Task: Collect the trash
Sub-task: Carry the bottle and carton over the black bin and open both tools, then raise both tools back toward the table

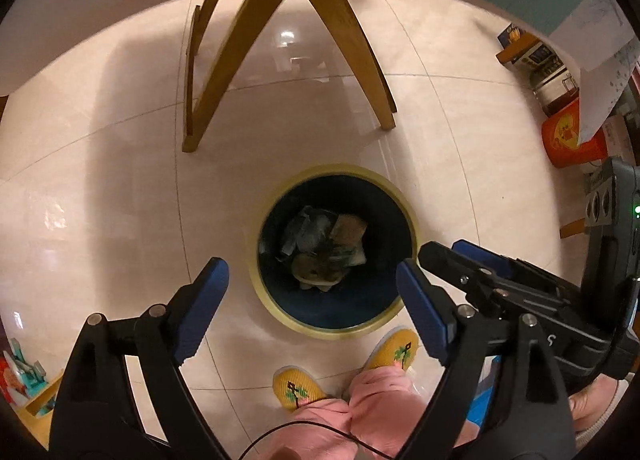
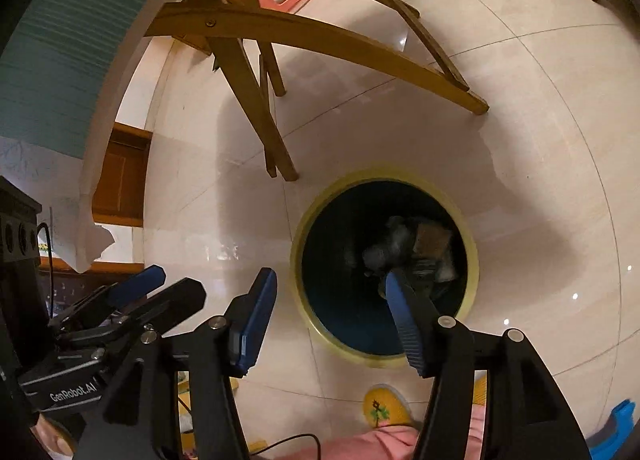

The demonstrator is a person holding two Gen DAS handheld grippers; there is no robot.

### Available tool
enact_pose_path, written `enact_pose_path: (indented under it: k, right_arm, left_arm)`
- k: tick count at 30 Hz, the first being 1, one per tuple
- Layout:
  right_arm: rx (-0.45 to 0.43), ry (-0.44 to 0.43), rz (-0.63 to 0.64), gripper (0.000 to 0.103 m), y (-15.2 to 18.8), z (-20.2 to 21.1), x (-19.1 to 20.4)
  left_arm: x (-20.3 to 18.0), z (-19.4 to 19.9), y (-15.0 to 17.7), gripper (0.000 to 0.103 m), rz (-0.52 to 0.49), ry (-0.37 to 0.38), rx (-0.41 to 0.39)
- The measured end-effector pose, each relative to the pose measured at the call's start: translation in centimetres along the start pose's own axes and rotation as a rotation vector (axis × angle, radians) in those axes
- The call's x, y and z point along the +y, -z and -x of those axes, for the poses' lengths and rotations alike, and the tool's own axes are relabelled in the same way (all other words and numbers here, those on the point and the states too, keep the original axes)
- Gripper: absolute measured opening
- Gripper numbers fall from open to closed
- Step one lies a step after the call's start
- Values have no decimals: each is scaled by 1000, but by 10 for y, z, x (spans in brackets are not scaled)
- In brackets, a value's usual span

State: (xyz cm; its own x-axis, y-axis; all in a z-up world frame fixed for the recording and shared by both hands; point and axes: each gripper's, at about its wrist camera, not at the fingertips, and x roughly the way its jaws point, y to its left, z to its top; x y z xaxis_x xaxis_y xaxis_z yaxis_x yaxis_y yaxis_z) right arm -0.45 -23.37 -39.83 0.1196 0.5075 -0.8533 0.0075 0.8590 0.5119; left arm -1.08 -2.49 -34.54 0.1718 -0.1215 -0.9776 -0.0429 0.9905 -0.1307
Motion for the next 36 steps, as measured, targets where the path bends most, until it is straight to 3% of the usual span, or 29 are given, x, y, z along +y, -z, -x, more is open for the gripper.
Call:
enact_pose_path:
  k: [7,21,27,36]
  right_arm:
    - [-12,1,5,58,0,44,23]
    - [-51,33,20,58,28,198,98]
    - [-127,34,75,58,38,272,145]
    - [-261,31,143,58,41,364,193]
  left_arm:
    - [-5,46,2,84,-15,20,-11]
    - [-28,214,10,84,-120,8,-85]
    - [-27,293,10,84,-134,16,-149]
    - [-24,378,7,84,-138,11,-267]
